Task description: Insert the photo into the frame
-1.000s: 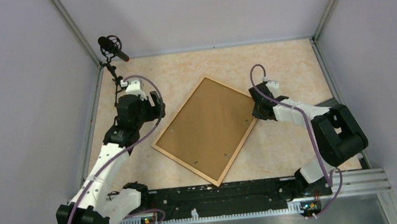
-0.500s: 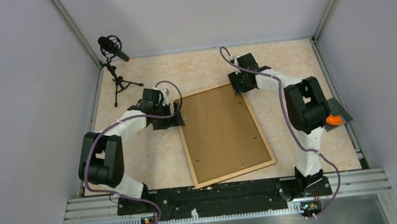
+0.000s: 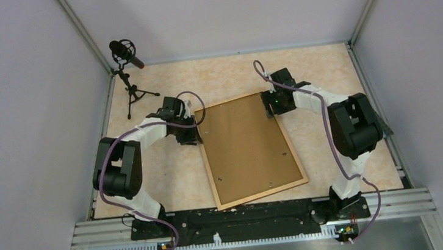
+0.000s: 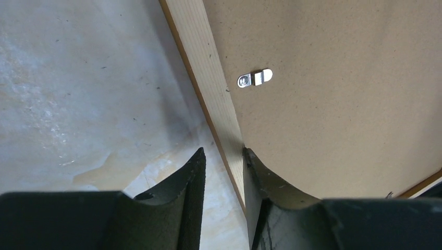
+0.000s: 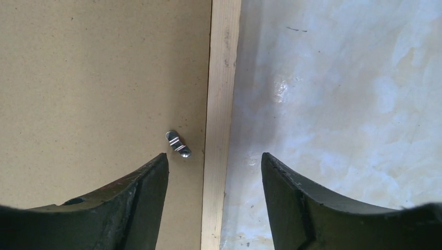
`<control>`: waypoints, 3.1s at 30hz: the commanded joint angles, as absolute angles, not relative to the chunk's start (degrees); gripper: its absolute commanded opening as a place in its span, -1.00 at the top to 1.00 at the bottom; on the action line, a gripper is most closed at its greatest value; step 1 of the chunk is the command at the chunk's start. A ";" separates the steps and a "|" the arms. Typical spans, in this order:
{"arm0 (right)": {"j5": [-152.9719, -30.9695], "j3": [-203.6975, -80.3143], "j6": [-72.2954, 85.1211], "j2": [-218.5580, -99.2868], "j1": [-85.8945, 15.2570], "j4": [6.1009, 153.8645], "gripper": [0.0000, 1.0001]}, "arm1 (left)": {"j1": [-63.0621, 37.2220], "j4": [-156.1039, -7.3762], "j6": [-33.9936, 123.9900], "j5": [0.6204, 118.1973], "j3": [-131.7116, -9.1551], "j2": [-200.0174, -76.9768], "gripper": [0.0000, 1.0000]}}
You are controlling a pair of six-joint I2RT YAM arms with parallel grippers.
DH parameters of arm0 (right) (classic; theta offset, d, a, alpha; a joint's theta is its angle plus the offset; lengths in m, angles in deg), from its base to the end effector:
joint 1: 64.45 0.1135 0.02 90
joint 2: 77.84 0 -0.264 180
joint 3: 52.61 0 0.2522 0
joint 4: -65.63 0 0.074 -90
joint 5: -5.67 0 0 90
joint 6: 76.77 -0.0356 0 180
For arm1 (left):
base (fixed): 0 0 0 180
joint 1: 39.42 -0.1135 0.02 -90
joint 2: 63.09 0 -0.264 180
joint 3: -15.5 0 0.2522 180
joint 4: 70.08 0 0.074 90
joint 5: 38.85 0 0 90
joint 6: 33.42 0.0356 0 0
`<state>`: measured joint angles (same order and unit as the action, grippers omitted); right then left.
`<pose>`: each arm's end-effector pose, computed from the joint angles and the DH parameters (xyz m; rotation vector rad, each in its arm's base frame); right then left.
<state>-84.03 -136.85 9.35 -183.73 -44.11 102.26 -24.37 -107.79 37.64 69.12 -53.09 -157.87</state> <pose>0.3604 0.1334 0.1811 -0.3696 2.5688 0.1480 0.3021 -0.0926 0.1684 0.0074 2.7375 -0.5990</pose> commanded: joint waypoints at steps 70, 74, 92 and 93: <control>-62.03 -141.64 -16.47 -190.43 -33.06 114.81 0.29 | -24.13 -110.45 36.19 63.73 -55.74 -159.36 0.37; -66.78 -140.60 -12.13 -189.61 -34.28 114.94 -0.02 | -24.13 -110.61 36.10 63.67 -55.84 -159.42 0.38; -65.72 -148.57 -5.65 -192.97 -36.25 118.18 0.63 | -24.13 -110.89 36.19 63.13 -55.83 -159.51 0.42; -66.96 -149.74 -5.33 -192.76 -36.62 118.62 0.49 | -24.15 -110.91 36.25 63.14 -55.83 -159.52 0.42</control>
